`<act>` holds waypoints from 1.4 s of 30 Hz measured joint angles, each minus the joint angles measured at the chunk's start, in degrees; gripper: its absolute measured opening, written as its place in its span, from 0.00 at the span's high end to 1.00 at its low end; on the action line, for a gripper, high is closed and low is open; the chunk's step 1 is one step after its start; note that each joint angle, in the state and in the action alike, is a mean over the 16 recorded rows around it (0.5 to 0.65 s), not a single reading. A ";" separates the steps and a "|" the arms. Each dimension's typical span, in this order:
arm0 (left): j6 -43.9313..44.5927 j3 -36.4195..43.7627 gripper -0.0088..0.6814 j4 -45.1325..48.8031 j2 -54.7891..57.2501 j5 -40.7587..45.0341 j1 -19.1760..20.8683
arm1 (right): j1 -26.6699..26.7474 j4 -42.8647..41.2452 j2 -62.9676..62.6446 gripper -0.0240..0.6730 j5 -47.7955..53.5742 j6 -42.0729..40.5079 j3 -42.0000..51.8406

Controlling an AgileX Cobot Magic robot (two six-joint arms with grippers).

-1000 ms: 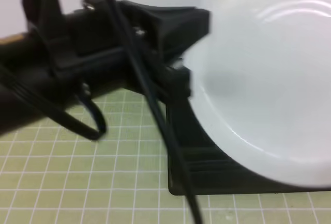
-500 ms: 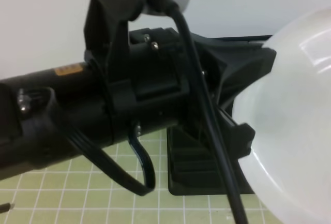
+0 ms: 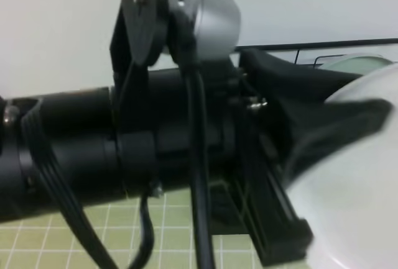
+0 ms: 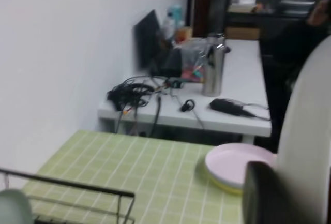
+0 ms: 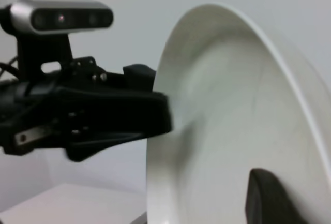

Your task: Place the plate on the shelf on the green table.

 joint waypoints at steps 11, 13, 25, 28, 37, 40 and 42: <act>8.01 0.00 0.31 -6.36 -1.15 1.15 -0.02 | 0.00 0.00 0.37 0.97 -11.01 -14.07 -2.68; 8.28 0.00 0.31 -6.16 -1.86 0.03 -0.02 | 0.00 -0.12 0.98 0.97 -13.94 -16.76 -3.99; 8.32 1.21 0.77 -1.08 -10.46 -14.51 -0.02 | 0.00 -13.67 16.26 0.97 -11.55 -25.10 -19.76; 8.56 3.29 0.88 -0.11 -13.18 -20.15 -0.01 | 0.00 -22.37 23.22 0.97 -3.31 -23.73 -26.42; 16.39 14.71 0.98 -6.21 -19.79 -44.35 -0.01 | 0.01 -49.13 44.86 0.97 21.67 -20.80 -50.32; 20.32 18.78 0.99 -10.29 -21.13 -52.48 -0.01 | 0.04 -54.26 50.97 0.97 25.93 -21.94 -57.21; 22.84 21.05 0.99 -12.86 -21.73 -57.22 -0.02 | 0.07 -56.16 54.54 0.97 27.53 -23.40 -60.83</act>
